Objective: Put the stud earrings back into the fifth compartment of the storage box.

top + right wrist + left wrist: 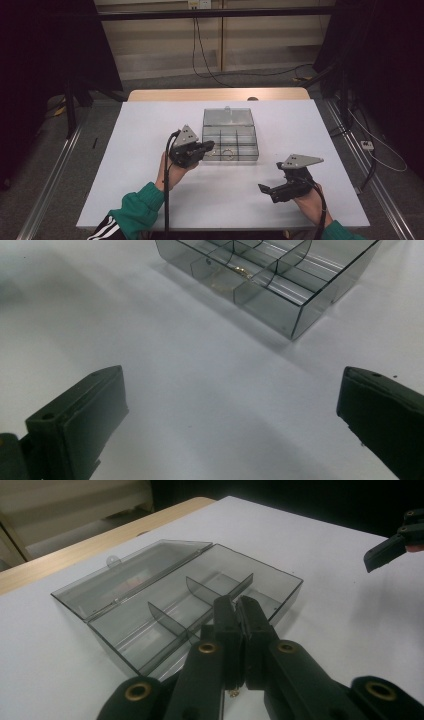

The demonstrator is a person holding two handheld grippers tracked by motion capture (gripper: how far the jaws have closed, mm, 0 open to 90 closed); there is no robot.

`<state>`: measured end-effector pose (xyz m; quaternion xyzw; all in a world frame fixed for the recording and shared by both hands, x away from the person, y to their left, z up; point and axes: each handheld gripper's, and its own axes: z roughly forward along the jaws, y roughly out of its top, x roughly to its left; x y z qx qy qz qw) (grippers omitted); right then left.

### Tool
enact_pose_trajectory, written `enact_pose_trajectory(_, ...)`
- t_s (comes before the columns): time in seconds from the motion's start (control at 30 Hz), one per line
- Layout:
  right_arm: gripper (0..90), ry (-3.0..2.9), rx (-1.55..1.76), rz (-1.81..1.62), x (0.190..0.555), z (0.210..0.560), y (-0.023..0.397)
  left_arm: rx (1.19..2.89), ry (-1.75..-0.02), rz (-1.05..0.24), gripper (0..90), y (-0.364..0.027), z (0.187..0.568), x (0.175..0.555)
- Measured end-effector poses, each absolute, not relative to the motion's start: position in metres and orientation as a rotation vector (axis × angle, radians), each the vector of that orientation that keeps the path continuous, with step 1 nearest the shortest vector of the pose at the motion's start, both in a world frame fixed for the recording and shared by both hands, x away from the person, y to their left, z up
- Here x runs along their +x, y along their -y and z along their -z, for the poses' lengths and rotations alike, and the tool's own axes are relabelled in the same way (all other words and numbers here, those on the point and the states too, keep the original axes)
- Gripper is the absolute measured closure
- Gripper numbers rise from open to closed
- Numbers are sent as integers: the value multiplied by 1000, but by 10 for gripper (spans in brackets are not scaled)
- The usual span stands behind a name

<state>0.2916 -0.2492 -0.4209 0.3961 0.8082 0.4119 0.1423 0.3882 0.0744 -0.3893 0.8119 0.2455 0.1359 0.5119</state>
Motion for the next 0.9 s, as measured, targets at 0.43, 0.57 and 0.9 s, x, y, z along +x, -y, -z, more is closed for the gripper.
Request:
enact_pose_trajectory(0.43,0,-2328,1146,-1189,291,421,250,1958,-581,-315,887,-61,391,397)
enact_pose_trajectory(0.57,0,-2323,1149,-1193,291,420,250,1959,-582,-309,887,-57,392,400)
enact_pose_trajectory(0.9,0,-2328,1146,-1190,292,421,250,1973,-582,-301,887,-48,397,405)
